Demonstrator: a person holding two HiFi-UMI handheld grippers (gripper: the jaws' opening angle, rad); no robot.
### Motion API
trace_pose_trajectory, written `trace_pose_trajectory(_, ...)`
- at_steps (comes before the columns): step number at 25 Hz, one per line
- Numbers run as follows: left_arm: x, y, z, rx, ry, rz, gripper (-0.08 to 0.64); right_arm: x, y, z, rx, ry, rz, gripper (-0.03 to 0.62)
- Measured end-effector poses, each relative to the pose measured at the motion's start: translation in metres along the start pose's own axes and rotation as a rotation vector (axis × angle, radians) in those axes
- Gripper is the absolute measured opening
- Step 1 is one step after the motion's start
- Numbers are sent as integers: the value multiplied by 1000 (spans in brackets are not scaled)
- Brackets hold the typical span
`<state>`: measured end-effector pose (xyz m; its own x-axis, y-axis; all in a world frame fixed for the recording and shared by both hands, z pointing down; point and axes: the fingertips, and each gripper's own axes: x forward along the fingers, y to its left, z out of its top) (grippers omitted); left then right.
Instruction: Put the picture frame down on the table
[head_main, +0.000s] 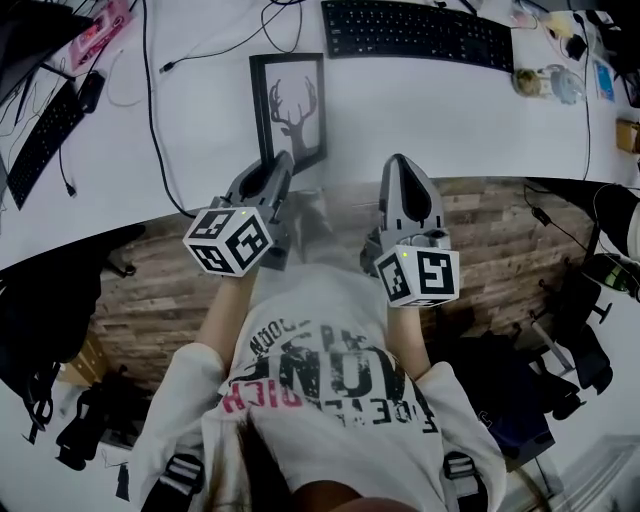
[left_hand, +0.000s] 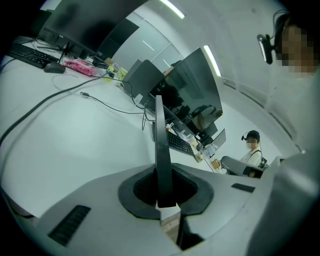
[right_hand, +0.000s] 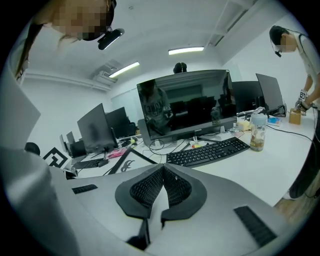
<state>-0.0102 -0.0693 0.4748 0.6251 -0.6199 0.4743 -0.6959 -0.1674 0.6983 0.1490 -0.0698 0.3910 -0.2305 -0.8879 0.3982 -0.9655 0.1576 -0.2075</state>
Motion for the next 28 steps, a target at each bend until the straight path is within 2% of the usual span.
trace_pose_trajectory(8, 6, 5, -8, -97, 31, -39, 26, 7, 7, -16, 8, 41, 3, 0)
trace_pose_trajectory(13, 9, 11, -12, -151, 53, -36, 28, 9, 7, -19, 12, 48, 2, 0)
trace_pose_trajectory(28, 15, 34, -18, -194, 110, 27, 40, 12, 6, -22, 16, 64, 4, 0)
